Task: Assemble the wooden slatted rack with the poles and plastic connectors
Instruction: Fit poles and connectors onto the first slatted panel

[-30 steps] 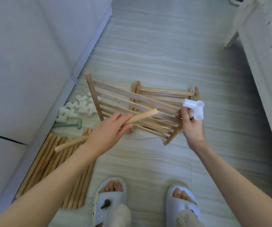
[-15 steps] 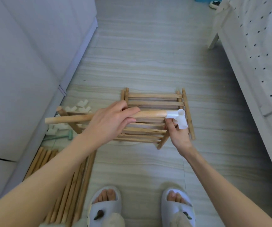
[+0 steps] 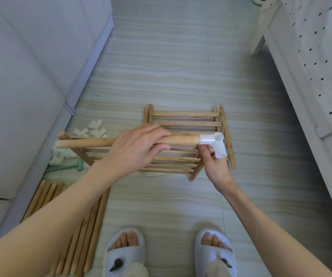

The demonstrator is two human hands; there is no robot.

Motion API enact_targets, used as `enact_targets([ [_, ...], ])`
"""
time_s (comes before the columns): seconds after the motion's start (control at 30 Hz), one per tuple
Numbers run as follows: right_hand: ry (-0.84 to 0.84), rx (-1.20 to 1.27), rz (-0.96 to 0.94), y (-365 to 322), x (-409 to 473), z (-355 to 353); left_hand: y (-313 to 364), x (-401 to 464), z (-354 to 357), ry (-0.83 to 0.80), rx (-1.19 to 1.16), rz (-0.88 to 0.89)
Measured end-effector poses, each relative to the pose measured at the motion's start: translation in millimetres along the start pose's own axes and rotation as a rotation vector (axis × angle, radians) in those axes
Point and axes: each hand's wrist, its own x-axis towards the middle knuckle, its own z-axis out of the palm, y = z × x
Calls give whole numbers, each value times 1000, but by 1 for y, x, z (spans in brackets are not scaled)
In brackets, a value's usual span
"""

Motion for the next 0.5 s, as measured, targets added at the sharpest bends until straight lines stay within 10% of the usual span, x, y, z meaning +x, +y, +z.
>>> enact_targets([
  [0.5, 57, 11, 14, 5, 2, -17, 17, 43, -2, -156, 1, 26],
])
